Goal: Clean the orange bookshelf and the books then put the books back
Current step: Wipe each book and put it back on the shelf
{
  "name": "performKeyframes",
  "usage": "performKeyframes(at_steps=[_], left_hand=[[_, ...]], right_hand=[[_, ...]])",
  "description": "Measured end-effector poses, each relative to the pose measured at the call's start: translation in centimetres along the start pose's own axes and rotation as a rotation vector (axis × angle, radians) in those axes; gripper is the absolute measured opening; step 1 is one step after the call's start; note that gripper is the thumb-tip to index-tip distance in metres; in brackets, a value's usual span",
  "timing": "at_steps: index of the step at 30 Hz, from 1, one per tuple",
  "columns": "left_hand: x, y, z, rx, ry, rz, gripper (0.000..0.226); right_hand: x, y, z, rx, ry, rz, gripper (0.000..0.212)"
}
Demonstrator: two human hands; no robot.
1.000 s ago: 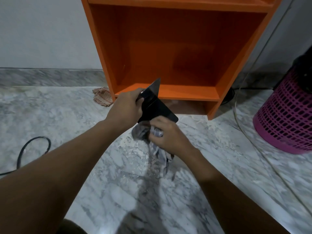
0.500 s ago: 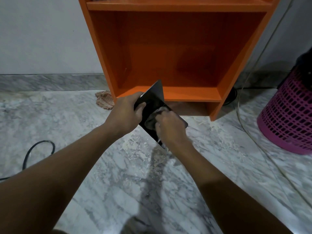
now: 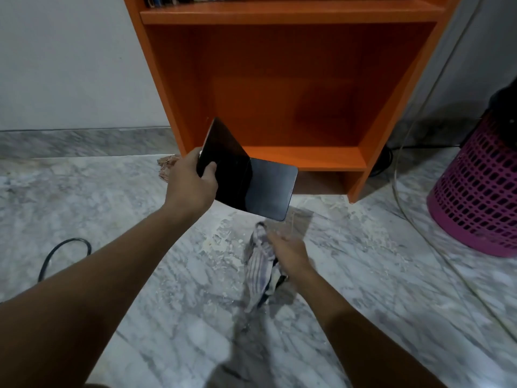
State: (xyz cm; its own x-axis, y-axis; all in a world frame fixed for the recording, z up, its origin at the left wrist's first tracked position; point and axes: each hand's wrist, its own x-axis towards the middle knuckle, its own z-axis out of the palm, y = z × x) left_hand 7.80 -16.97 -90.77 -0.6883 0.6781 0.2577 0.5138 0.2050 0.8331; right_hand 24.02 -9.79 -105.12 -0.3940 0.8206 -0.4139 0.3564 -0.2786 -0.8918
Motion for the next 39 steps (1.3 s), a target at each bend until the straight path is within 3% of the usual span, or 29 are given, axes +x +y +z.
performKeyframes(at_steps=[1,5,8,15,20,23,26,30,33,35,39], left_hand=[[0.1,-0.1,0.0,-0.067,0.000,-0.068,0.029],[0.1,-0.1,0.2,-0.290,-0.029,-0.321,0.018],[0.2,-0.2,0.2,-0.403,-0.076,-0.447,0.017],[1.1,-1.8,-1.1,-0.312,-0.220,-0.686,0.025],[1.3,-2.8,-3.0,-0.202,-0.554,-0.718,0.027],[0.7,-2.5,-2.4,-0.178,-0.661,-0.696,0.024],[0.7,-2.3,-1.7,-0.165,-0.610,-0.679,0.018],[1.4,-2.7,-0.9,-0.185,-0.481,-0.651,0.018],[1.5,-3.0,-0.5,-0.199,-0.369,-0.645,0.018],[1.6,-3.2,-0.3,-0.196,-0.358,-0.634,0.014],[1.4,-3.0,-0.2,-0.258,-0.496,-0.637,0.020]], right_hand=[[0.0,-0.6,-0.2,0.056,0.004,-0.009,0.021],[0.5,-2.4,-0.4,0.129,0.049,-0.200,0.021],[1.0,-3.0,-0.5,0.112,0.156,-0.267,0.038],[1.7,-4.6,-3.8,-0.213,0.220,-0.473,0.052],[1.4,-6.5,-5.9,-0.413,0.065,-0.681,0.051],[1.0,-7.3,-5.7,-0.475,-0.038,-0.762,0.017],[0.9,-7.5,-5.1,-0.441,-0.009,-0.761,0.024],[0.5,-6.2,-3.8,-0.242,0.154,-0.580,0.029],[-0.9,-5.0,-2.2,-0.040,0.108,-0.457,0.021],[-2.2,-5.4,-1.1,-0.047,0.090,-0.610,0.017],[-1.7,-8.1,0.3,-0.249,0.205,-1.061,0.026]])
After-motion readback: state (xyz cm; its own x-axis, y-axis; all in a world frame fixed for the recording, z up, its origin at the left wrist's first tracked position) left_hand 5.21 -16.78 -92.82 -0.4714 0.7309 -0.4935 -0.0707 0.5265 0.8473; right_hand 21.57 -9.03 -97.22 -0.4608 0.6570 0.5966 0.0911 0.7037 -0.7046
